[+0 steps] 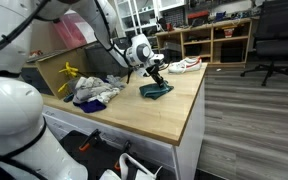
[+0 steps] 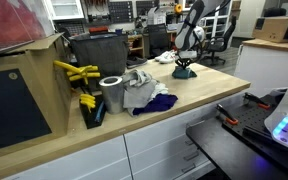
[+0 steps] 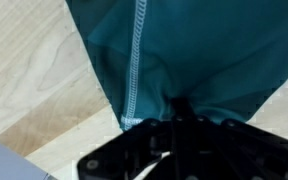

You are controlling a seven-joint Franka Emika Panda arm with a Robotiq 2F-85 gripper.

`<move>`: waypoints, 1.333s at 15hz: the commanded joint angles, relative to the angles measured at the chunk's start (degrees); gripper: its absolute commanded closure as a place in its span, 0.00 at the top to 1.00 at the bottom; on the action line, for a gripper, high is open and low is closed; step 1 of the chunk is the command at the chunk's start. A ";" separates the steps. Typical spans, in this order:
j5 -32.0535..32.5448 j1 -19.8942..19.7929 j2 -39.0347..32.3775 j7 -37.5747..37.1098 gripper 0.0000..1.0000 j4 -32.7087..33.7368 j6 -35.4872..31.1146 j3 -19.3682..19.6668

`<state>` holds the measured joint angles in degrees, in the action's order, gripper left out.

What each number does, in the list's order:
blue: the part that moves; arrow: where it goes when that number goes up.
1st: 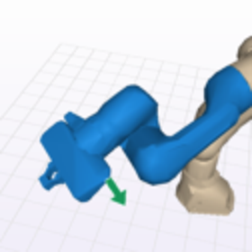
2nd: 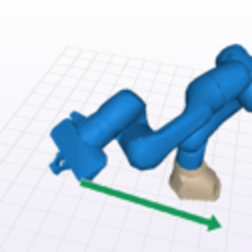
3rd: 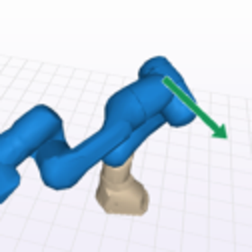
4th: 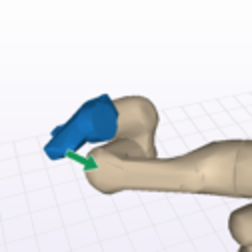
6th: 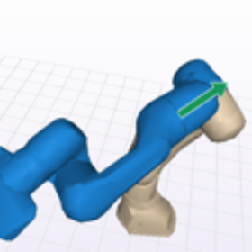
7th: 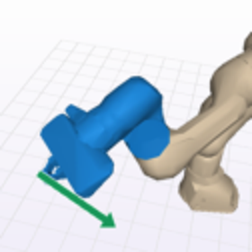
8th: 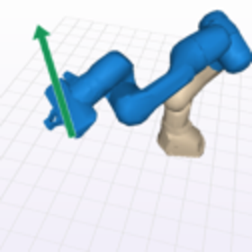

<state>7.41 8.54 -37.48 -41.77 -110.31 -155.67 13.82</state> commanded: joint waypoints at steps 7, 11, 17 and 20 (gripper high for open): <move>-1.05 2.01 -6.14 -2.14 0.00 11.09 0.90 4.05; -1.01 4.33 -1.67 -3.69 0.00 9.08 3.29 4.35; 3.22 9.05 10.12 -6.03 0.00 1.66 17.67 2.46; 7.15 9.81 17.14 -5.79 0.00 -2.31 25.62 -0.71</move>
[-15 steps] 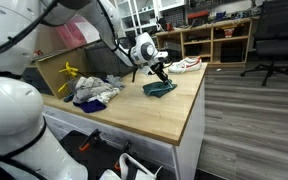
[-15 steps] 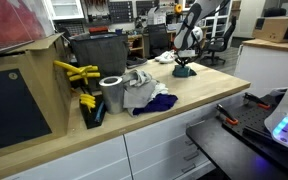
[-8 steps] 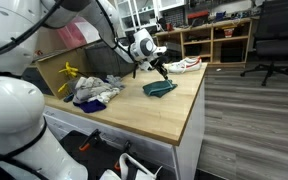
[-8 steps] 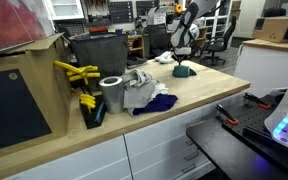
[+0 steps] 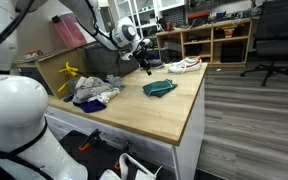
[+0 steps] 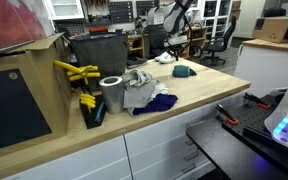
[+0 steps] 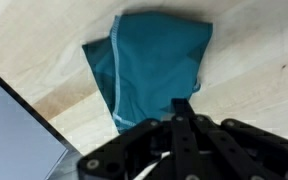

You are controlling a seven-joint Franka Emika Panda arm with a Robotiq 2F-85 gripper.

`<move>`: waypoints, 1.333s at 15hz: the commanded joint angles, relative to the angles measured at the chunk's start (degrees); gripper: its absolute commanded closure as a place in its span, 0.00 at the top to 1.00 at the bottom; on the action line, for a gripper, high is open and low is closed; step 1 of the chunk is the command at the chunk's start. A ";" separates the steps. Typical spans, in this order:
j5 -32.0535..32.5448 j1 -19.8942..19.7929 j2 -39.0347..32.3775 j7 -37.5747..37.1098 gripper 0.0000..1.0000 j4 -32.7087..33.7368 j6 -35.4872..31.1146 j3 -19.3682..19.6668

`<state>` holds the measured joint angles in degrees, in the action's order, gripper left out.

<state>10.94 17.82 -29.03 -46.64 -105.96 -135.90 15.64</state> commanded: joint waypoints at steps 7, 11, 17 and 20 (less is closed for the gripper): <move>9.54 -2.09 23.73 2.32 0.00 -17.50 19.07 -13.12; 7.94 -4.17 30.34 6.34 0.00 -22.25 23.38 -18.03; 2.89 -6.57 40.79 14.40 0.00 -26.81 22.84 -22.03; -2.51 -7.37 45.09 18.34 0.00 -27.28 24.64 -22.70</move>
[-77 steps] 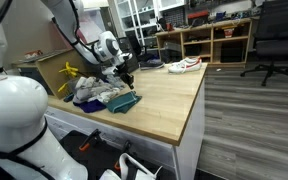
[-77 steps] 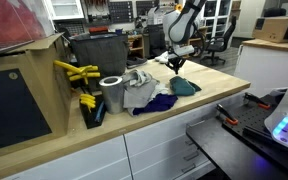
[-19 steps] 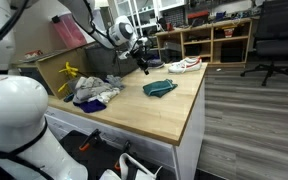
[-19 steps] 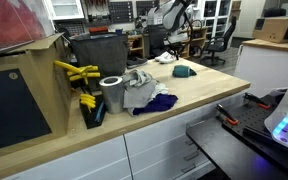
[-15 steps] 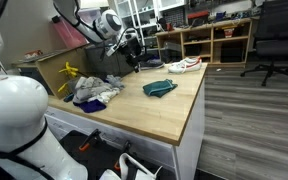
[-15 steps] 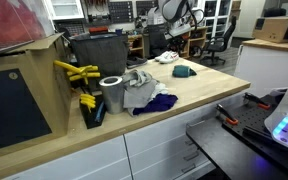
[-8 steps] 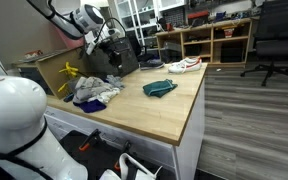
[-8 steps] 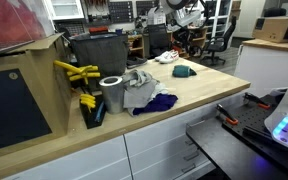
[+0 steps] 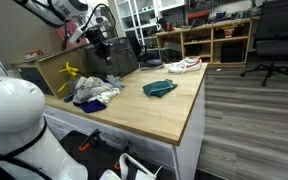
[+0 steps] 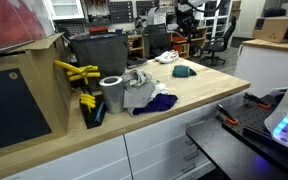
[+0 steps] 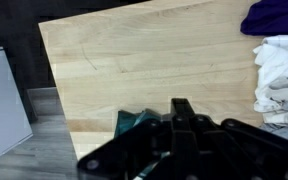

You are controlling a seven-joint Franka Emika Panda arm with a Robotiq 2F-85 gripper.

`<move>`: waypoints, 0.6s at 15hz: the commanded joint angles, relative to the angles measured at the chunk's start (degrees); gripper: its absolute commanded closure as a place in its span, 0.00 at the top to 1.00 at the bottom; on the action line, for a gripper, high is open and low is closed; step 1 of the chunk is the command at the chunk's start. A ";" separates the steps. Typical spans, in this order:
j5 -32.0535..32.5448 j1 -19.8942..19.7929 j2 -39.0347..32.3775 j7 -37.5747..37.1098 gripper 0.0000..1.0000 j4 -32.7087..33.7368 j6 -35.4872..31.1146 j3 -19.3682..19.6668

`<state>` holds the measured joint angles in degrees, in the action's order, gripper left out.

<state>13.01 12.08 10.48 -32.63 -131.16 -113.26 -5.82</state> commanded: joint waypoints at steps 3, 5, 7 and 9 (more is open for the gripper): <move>-10.30 -2.20 8.58 7.72 0.00 -1.43 5.92 -1.46; -12.99 -2.52 10.04 8.72 0.00 -0.84 8.96 -1.75; -15.00 -2.77 11.20 9.20 0.00 -0.53 11.58 -2.03; -16.62 -2.87 11.82 9.49 0.00 -0.29 13.40 -2.39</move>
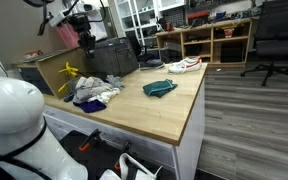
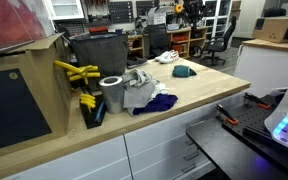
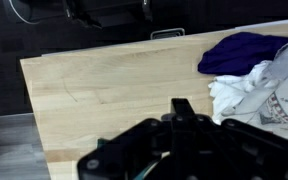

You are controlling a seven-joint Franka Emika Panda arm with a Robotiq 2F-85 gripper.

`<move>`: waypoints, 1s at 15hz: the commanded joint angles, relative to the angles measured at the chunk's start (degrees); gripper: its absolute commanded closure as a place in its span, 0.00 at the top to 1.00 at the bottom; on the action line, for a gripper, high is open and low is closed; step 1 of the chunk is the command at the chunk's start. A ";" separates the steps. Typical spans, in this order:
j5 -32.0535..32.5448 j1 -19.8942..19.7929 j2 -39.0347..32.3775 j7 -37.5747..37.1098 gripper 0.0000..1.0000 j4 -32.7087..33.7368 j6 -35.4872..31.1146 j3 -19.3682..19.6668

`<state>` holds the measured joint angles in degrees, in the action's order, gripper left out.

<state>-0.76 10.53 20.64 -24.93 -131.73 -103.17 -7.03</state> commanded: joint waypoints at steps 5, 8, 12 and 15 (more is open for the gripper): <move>-1.49 -2.39 2.44 -1.17 0.27 -0.72 1.54 -3.44; 2.62 -3.53 2.20 -5.31 0.47 -3.94 0.97 -6.08; 1.96 -3.41 1.37 -4.38 0.48 -3.15 1.96 -6.09; 2.02 -3.52 1.38 -4.45 0.48 -3.22 1.95 -6.13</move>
<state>1.46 7.69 21.98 -29.60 -135.02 -101.30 -12.56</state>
